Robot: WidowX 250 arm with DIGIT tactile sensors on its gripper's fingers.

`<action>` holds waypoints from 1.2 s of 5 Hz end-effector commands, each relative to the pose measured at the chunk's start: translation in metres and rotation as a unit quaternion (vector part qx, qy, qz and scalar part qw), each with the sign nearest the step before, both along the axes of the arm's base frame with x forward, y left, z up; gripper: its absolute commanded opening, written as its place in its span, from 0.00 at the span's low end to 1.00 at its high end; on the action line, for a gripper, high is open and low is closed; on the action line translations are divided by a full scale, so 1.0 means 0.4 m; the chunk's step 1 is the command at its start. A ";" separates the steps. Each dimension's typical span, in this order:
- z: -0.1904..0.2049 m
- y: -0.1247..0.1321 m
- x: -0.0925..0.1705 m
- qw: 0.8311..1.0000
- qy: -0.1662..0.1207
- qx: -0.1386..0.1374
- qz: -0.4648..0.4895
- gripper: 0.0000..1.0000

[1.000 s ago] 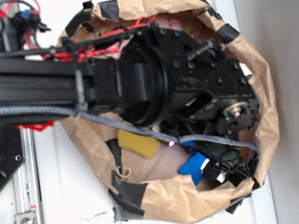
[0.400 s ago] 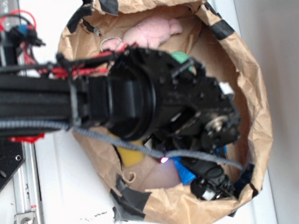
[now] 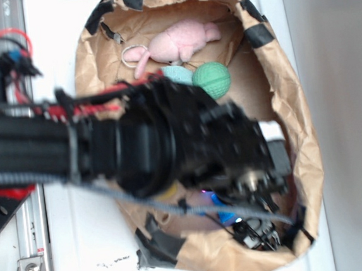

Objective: Grab the blue sponge.

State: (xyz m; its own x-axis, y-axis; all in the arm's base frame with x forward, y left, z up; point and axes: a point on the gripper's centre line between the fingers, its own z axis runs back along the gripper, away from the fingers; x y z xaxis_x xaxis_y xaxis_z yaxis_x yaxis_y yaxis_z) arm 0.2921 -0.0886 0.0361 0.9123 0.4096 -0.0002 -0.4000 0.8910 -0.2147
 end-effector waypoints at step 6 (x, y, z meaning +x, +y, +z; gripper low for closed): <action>0.394 0.260 -0.057 0.951 -0.141 0.123 -0.244 0.00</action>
